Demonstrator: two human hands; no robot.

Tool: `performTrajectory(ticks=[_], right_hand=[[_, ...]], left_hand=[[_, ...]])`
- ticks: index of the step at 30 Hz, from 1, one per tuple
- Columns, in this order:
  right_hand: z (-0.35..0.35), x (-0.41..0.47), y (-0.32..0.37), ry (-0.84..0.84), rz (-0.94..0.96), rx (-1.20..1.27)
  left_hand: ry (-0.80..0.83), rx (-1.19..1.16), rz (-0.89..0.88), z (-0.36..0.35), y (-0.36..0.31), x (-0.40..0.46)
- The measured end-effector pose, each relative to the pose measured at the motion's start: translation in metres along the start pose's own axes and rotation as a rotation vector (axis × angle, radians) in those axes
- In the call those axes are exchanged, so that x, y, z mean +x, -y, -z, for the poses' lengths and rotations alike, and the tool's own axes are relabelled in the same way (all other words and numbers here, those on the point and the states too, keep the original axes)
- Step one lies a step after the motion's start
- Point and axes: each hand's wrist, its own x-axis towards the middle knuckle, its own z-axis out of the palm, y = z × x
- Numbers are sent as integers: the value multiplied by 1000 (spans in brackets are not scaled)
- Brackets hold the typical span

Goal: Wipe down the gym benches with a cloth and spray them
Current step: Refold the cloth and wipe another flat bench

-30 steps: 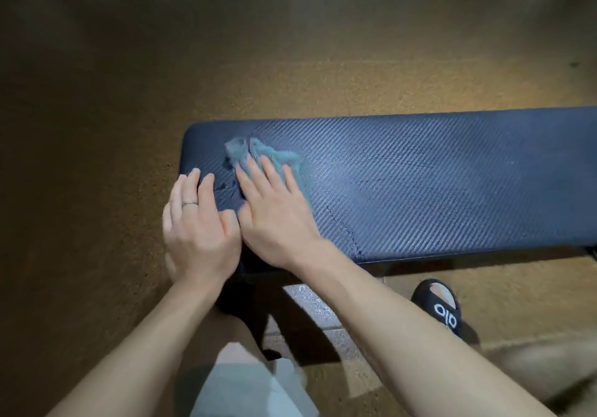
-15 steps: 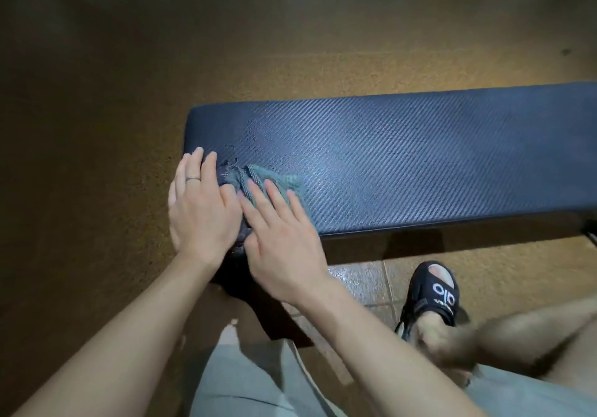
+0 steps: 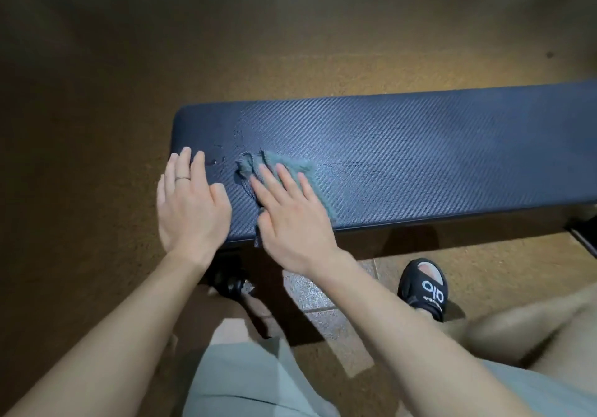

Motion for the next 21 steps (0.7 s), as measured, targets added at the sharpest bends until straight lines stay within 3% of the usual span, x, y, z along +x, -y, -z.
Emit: performTrajectory(ticks=[3,5,10,12,14,16,18,21], right_hand=[[17,49,-37,86,88,-66],[32,67,-78,98,25,-96],[66,20,-245,-40,-422,-161],[73,2,-262,-16,-619,-102],[68,14,-234,-26,-728,-91],[58,38,-174,-73,-606,-122],[40,60,-94,-82,-331,-139],[13,65,7,64,35,-9]], left_hand=[[16,3,9,1,-2,-1],[25,3,21,1,-2,-1],[23,20,39,0,-4,-1],[22,20,34,0,-5,-2],[22,19,39,0,-7,-2],[18,25,38,0,-6,-2],[18,22,30,0,-5,0],[25,21,22,-2,-1,-1]])
